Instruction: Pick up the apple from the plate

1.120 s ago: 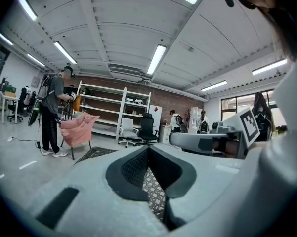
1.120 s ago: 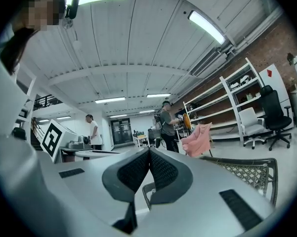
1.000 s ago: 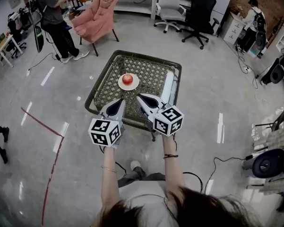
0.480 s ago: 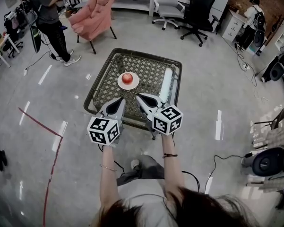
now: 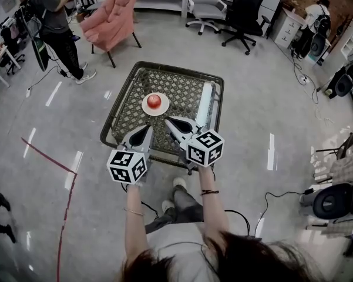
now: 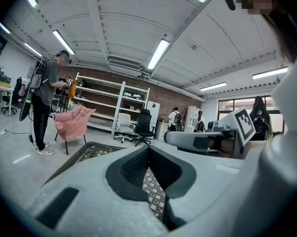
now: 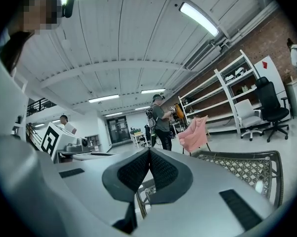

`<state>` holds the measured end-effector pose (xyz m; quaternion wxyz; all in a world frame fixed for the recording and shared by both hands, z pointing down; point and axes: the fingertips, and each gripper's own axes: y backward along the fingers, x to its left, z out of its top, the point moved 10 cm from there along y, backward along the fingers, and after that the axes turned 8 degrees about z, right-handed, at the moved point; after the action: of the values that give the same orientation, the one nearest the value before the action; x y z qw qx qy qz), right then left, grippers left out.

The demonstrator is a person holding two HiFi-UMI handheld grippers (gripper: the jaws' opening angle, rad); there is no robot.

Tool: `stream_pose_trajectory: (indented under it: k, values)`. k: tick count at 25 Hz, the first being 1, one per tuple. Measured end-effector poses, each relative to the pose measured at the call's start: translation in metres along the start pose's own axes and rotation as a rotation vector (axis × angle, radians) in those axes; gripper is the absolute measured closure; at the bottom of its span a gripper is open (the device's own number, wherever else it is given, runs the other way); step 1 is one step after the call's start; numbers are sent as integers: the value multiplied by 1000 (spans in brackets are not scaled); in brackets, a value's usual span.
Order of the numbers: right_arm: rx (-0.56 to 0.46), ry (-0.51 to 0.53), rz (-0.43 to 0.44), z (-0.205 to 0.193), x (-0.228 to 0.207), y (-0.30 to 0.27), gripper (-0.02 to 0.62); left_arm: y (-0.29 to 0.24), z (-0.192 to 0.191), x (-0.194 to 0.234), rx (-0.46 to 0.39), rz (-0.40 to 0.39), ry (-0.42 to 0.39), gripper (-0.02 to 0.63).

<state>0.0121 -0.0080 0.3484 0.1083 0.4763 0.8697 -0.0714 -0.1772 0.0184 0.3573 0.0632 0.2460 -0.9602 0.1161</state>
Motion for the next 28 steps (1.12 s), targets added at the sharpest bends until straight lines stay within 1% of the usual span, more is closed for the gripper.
stream_pose_trajectory:
  k: [6,11,16,22,28]
  values:
    - [24,-13,16,3,-26,-17,586,-25,0,12,17,17,22,595]
    - [52,-29,30,4,-49,-35,586,-47,4,23,30,11,36,595]
    - [71,-49,35,9,-76,-49,586,-72,8,33,53,28,52,595]
    - [93,-68,46,5,-102,-58,586,-94,2,42,68,59,82,595]
    - [96,-77,53,4,-119,-65,586,-106,-4,47,67,79,93,595]
